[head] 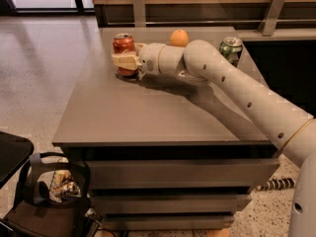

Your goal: Place coke can upright

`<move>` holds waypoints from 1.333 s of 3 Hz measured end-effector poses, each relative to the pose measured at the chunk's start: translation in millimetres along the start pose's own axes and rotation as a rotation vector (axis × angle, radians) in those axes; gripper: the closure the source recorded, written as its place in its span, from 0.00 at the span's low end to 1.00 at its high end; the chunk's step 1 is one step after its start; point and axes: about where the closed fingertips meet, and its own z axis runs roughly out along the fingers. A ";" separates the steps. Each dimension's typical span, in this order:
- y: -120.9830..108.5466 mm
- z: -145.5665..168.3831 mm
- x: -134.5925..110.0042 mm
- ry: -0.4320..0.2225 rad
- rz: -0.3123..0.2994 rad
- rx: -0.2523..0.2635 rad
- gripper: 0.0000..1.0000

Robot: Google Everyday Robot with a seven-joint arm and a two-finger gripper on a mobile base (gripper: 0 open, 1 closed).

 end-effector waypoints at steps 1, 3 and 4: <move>-1.4 -3.7 5.8 -0.021 -0.001 0.009 1.00; -1.2 -3.8 4.3 -0.021 -0.001 0.009 0.63; -1.1 -3.8 3.7 -0.021 -0.001 0.009 0.39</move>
Offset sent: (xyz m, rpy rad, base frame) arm -0.0144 -0.0182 -0.0250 -0.0644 -0.0742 -0.0737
